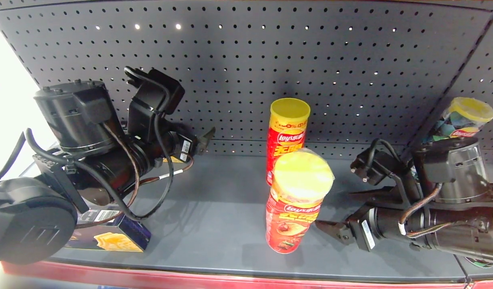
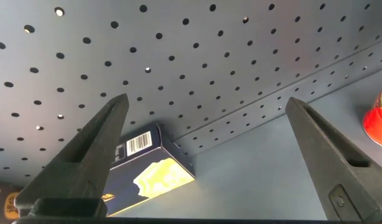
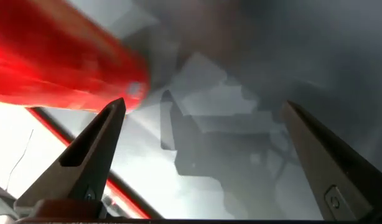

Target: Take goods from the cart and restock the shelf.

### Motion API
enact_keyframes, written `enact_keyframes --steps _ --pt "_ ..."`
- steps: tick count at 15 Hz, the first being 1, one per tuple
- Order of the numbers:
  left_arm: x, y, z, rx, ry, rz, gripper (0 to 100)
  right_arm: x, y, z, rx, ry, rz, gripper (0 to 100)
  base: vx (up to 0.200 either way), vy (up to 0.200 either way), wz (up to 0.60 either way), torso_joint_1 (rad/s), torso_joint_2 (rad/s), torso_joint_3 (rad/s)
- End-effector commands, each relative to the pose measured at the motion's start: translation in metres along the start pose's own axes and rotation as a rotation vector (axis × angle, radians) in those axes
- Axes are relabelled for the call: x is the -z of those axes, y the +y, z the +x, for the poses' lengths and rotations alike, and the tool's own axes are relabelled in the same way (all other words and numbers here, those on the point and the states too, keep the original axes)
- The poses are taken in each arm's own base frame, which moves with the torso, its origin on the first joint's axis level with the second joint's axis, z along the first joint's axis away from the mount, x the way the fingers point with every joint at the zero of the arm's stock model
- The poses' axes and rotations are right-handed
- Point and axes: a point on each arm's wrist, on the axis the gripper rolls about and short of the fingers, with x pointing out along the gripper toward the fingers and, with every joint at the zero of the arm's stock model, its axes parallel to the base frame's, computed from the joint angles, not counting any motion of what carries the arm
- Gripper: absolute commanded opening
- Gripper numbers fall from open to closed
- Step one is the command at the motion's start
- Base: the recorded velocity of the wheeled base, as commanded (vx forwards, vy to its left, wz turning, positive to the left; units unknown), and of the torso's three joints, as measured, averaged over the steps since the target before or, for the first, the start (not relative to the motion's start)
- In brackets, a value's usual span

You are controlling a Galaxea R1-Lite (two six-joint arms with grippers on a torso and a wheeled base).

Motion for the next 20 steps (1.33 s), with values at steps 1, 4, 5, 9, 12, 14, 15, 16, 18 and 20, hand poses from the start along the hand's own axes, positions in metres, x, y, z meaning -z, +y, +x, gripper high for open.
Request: enact_keyframes --steps 1,4,5,9,12,14,15,16,18,20 --pt "-0.001 -0.001 -0.005 0.007 0.001 0.000 100 -0.005 -0.012 -0.019 0.039 -0.059 0.025 100 0.000 0.000 0.00 0.000 0.00 0.000" --pt "-0.035 0.025 -0.054 -0.024 -0.079 -0.017 100 -0.015 -0.018 -0.077 0.068 -0.244 0.045 100 0.000 0.000 0.00 0.000 0.00 0.000" --pt "-0.043 0.031 -0.070 -0.030 -0.097 -0.023 100 -0.015 -0.018 -0.089 0.068 -0.279 0.044 100 0.000 0.000 0.00 0.000 0.00 0.000" --pt "-0.045 0.049 -0.168 -0.034 -0.199 -0.054 100 0.020 -0.014 -0.158 0.086 -0.500 -0.039 100 0.000 0.000 0.00 0.000 0.00 0.000" --pt "-0.026 0.057 -0.226 -0.053 -0.230 -0.061 100 0.060 -0.013 -0.188 0.084 -0.582 -0.065 100 0.000 0.000 0.00 0.000 0.00 0.000" --pt "-0.004 0.058 -0.265 -0.061 -0.248 -0.062 100 0.095 -0.012 -0.203 0.063 -0.646 -0.067 100 0.000 0.000 0.00 0.000 0.00 0.000" --pt "0.009 0.057 -0.282 -0.075 -0.268 -0.067 100 0.113 -0.011 -0.208 0.068 -0.673 -0.064 100 0.000 0.000 0.00 0.000 0.00 0.000" --pt "0.019 0.057 -0.298 -0.097 -0.294 -0.077 100 0.131 -0.010 -0.210 0.070 -0.683 -0.061 100 0.000 0.000 0.00 0.000 0.00 0.000" --pt "0.044 0.053 -0.324 -0.108 -0.271 -0.074 100 0.165 -0.007 -0.209 0.062 -0.654 -0.060 100 0.000 0.000 0.00 0.000 0.00 0.000" --pt "0.074 0.044 -0.343 -0.084 -0.206 -0.057 100 0.185 -0.006 -0.208 0.063 -0.615 -0.055 100 0.000 0.000 0.00 0.000 0.00 0.000"
